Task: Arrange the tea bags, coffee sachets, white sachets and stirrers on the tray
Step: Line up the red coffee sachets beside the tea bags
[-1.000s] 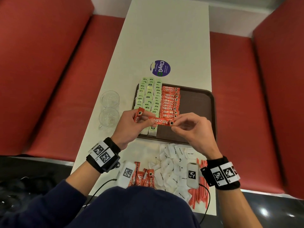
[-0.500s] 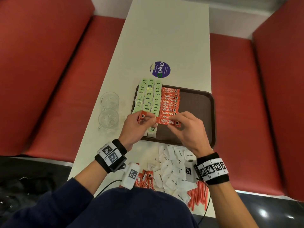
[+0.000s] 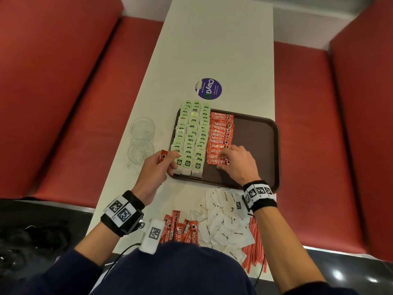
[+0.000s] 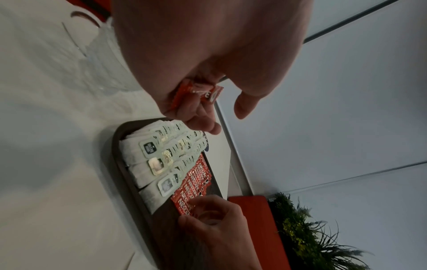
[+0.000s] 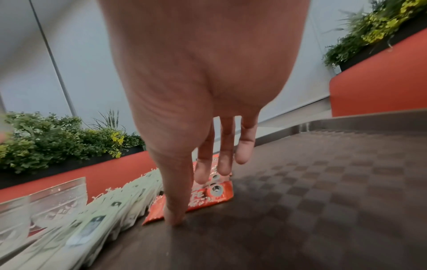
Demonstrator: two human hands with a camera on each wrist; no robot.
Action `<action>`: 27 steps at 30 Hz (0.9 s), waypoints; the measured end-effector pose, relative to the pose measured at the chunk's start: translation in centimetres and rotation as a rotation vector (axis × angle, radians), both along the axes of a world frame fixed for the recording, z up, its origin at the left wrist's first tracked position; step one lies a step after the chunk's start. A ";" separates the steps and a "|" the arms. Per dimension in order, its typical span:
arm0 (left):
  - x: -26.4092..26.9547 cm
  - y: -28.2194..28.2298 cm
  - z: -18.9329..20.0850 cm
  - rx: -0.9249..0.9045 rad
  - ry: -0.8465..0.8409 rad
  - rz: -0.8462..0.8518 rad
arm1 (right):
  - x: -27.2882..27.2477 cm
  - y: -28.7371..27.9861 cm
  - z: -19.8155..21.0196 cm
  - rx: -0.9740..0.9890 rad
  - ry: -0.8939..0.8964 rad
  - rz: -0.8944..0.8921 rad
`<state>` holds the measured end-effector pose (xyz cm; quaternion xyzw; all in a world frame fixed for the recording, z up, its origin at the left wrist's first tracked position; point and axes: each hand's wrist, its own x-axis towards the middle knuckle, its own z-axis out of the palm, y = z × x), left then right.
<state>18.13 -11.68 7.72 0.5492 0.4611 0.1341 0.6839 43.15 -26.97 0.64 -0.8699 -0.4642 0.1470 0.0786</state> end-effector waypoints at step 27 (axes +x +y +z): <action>0.9 -0.7 0.4 -0.195 -0.099 -0.116 | -0.5 1.8 -1.0 0.090 0.067 -0.050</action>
